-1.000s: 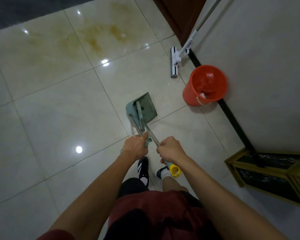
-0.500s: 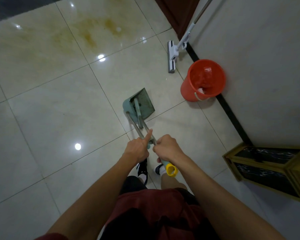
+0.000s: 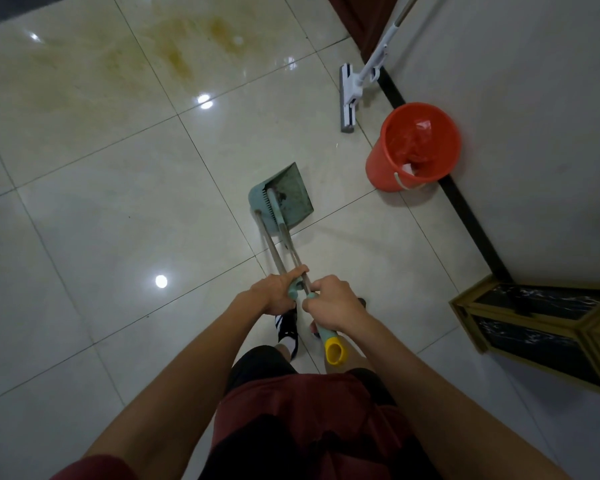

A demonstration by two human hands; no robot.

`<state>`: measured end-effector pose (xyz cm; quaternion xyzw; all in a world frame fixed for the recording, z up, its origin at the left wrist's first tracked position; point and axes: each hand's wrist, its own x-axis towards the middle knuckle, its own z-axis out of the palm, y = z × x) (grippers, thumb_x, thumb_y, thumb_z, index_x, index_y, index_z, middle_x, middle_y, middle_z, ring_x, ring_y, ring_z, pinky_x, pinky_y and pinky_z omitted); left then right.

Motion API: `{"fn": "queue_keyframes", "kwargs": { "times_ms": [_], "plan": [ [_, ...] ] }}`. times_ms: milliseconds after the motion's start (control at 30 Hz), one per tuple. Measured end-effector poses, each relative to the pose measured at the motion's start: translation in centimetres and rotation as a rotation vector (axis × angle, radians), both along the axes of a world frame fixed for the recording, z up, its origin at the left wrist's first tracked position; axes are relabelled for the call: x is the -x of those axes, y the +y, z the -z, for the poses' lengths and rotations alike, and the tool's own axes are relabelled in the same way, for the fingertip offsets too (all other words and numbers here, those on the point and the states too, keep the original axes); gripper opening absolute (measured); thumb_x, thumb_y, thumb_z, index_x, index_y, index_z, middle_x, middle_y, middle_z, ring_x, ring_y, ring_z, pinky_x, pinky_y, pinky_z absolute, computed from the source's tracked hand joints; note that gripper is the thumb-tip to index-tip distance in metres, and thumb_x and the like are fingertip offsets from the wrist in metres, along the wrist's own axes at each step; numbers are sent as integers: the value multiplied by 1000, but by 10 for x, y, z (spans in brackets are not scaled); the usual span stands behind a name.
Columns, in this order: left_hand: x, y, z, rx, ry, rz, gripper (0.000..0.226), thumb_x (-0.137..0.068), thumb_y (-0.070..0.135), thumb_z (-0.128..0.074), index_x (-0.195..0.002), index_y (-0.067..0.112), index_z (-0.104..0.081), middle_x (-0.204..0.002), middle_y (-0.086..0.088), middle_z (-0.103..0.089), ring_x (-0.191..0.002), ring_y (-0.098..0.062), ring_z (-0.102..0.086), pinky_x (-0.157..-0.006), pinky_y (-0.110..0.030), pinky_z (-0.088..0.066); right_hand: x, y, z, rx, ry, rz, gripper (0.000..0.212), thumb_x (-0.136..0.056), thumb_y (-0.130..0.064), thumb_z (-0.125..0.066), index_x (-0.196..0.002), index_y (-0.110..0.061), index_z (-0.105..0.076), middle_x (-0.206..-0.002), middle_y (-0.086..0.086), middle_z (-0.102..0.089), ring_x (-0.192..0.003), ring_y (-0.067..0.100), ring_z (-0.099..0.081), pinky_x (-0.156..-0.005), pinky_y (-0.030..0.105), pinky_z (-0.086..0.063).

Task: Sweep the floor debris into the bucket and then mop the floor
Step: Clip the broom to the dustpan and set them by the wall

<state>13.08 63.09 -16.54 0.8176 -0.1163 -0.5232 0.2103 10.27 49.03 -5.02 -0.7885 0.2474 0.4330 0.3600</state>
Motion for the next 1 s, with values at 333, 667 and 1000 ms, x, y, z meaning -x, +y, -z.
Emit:
{"fn": "queue_keyframes", "kwargs": {
  "times_ms": [333, 667, 1000],
  "plan": [
    [-3, -3, 0, 36, 19, -24, 79, -90, 40, -66, -143, 59, -12, -128, -18, -48, -109, -39, -58, -97, -51, -51, 13, -27, 11, -78, -128, 170, 28, -98, -30, -56, -117, -18, -73, -104, 5, -72, -79, 18, -70, -51, 24, -54],
    [7, -5, 3, 79, 3, -3, 86, -93, 31, -67, -156, 46, -11, -117, -16, -49, -107, -36, -55, -94, -45, -50, 14, -29, 12, -190, -102, 170, 22, -94, -18, -64, -110, -8, -74, -91, 9, -75, -70, 17, -73, -58, 31, -62],
    [6, -6, 1, 63, -71, -15, 69, -86, 39, -68, -138, 47, -24, -109, -16, -56, -94, -34, -59, -83, -45, -54, 14, -29, 18, -190, -106, 143, 27, -93, -28, -65, -116, -16, -72, -94, 8, -74, -76, 20, -73, -56, 30, -61]
  ]
}}
